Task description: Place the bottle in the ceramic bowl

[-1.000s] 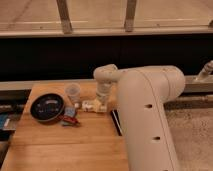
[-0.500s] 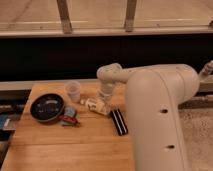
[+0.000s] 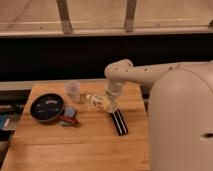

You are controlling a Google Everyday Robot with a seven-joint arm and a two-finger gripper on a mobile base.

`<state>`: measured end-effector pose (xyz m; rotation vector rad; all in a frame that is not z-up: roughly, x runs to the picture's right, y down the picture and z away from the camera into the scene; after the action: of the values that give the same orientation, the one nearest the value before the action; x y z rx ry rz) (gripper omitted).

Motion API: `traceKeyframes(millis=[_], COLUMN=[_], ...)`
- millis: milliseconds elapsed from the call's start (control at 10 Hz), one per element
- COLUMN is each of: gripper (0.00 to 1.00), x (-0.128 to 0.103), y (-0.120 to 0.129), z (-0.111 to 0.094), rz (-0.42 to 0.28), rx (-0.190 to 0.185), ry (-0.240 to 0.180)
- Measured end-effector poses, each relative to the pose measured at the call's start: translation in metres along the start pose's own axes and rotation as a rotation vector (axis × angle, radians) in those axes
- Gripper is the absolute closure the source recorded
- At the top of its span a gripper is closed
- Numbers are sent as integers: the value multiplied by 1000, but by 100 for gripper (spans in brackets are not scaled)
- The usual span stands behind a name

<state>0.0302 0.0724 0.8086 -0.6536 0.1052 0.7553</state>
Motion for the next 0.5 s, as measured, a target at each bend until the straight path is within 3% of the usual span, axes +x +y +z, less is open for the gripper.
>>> traceKeyframes(millis=[200, 500], gripper=[100, 100], x=[0, -20], y=[-11, -16], z=[-22, -52], rz=[11, -12], rx=[51, 113], ry=[-21, -63])
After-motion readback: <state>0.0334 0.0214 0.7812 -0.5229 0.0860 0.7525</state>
